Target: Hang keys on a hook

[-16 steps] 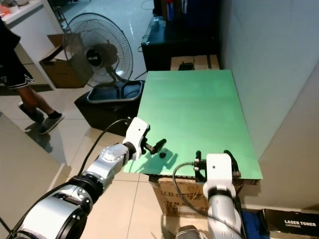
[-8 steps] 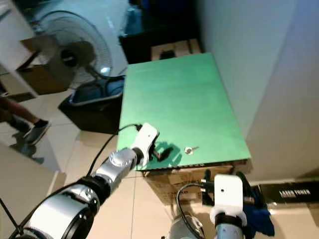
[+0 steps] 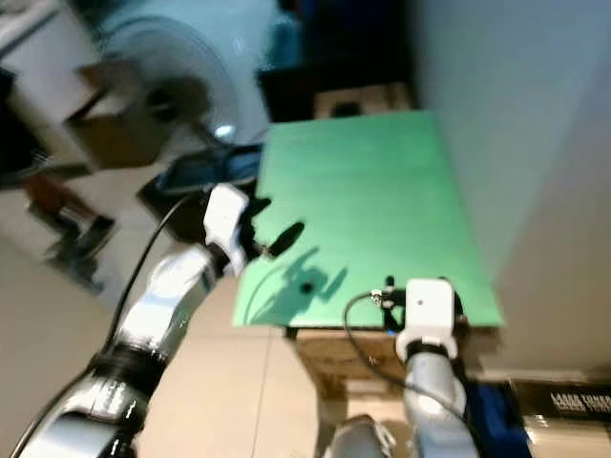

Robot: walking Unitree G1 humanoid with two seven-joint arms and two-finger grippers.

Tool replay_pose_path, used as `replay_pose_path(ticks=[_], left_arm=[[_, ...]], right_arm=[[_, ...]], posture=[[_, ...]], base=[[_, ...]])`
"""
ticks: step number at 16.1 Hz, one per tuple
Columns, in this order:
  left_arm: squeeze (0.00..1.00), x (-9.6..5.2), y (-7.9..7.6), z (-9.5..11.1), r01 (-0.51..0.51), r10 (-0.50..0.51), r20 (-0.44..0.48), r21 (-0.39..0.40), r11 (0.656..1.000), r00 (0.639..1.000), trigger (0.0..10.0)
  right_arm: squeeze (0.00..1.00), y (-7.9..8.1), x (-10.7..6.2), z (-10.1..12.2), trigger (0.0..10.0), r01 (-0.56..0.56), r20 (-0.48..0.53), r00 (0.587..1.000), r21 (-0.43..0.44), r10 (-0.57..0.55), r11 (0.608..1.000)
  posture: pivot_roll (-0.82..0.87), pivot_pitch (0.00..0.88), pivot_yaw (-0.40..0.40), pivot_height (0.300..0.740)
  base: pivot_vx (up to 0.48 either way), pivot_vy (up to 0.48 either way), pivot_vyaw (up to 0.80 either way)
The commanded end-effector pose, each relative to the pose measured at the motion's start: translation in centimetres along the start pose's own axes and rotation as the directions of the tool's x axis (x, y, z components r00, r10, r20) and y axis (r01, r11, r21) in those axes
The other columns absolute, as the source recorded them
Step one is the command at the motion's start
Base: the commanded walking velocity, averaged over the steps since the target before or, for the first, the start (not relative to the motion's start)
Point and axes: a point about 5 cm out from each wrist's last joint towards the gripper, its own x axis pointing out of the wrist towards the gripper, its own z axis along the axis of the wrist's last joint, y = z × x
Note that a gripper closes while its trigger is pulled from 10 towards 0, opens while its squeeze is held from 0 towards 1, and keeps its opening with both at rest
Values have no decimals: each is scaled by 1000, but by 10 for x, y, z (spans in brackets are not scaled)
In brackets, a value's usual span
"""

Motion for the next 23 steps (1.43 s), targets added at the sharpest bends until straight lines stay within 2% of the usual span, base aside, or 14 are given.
replay_pose_path(ticks=[1, 3, 7, 9, 11, 14, 15, 17, 18, 20, 23], left_arm=[[0, -15, -1, 14, 4, -5, 23, 22, 1000, 1000, 10000], [0, -33, -2, 18, -18, 17, 3, 12, 1000, 1000, 10000], [0, -74, 6, 24, -51, 55, -108, 39, 998, 993, 10000], [0, -88, 7, 27, -46, 53, -171, 47, 998, 984, 10000], [0, -91, 6, 29, -38, 46, -194, 44, 998, 980, 10000], [0, -90, 0, 25, -13, 16, -225, 11, 1000, 974, 10000], [0, -88, -4, 22, -4, 3, -229, -4, 1000, 973, 10000], [0, -83, -8, 18, 7, -13, -235, -24, 1000, 972, 10000], [0, -76, -16, 13, 26, -38, -229, -56, 998, 973, 10000], [0, -74, -20, 10, 33, -50, -231, -76, 997, 972, 10000], [0, -69, -28, 4, 56, -79, -236, -101, 993, 969, 10000]], right_arm=[[0, 2, 11, -3, 10000, -32, -14, 999, 39, 32, 999], [0, -1, 19, -4, 10000, -27, -9, 1000, 41, 27, 999], [0, -9, 28, -29, 10000, 34, -73, 997, 25, -32, 999], [0, -13, 27, -39, 10000, 85, -96, 992, 2, -85, 996], [0, -16, 26, -44, 10000, 122, -95, 988, -40, -125, 992], [0, -22, 23, -51, 10000, 158, -87, 981, -171, -175, 973], [0, -24, 22, -52, 10000, 169, -87, 978, -207, -190, 964], [0, -26, 22, -50, 10000, 176, -75, 978, -220, -197, 959], [0, -26, 17, -47, 10000, 184, -48, 978, -268, -204, 946], [0, -25, 15, -47, 10000, 182, -41, 978, -297, -203, 937], [0, -30, 7, -44, 10000, 214, -26, 970, -374, -241, 903]], posture=[[-160, 0, 232, 740], [-130, 17, 239, 740], [-45, 100, 296, 740], [-27, 124, 331, 740], [-32, 127, 344, 740], [-89, 137, 348, 740], [-123, 142, 344, 740], [-168, 149, 338, 740], [-201, 152, 332, 740], [-234, 162, 331, 740], [-270, 165, 337, 740]], base=[[0, 0, 0], [0, 0, 0], [0, 0, 0], [0, 0, 0], [0, 0, 0], [0, 0, 0], [0, 0, 0], [0, 0, 0], [0, 0, 0], [0, 0, 0], [0, 0, 0]])
